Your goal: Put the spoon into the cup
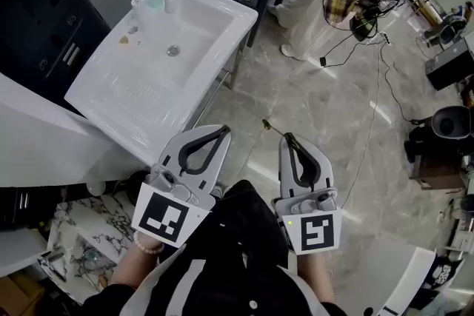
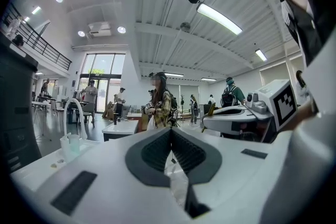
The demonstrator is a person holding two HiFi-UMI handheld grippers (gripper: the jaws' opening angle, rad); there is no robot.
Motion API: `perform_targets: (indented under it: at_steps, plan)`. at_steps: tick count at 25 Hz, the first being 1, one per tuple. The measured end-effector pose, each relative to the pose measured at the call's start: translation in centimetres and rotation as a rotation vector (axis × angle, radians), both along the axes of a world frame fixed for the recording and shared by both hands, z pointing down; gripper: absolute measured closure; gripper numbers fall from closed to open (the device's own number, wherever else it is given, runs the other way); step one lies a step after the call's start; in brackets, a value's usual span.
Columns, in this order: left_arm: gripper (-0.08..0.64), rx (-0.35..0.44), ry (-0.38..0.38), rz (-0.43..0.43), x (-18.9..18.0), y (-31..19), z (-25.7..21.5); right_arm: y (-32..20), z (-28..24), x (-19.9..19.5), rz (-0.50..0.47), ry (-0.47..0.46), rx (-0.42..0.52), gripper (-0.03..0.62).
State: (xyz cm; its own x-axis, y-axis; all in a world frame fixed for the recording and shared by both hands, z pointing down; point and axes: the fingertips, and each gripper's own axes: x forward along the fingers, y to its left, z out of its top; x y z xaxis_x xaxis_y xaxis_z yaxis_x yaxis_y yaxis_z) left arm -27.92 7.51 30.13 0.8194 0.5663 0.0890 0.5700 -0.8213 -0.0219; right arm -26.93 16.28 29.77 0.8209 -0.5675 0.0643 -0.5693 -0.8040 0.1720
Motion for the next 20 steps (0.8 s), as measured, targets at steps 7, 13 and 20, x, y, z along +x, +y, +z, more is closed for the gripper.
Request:
perform_targets:
  at_steps: [7,13,20]
  plan:
    - [0.563,-0.004,-0.001,0.039,0.2,1.1,0.0,0.9,0.3,-0.2,0.029,0.006,-0.002,0.584]
    - [0.563,0.009,-0.003,0.038,2.1,2.5,0.3,2.2,0.7,1.7,0.027,0.000,0.011,0.584]
    - [0.563,0.037,0.013,0.004,5.8,4.5,-0.1,4.3,0.7,6.0,-0.011,-0.006,0.024,0.584]
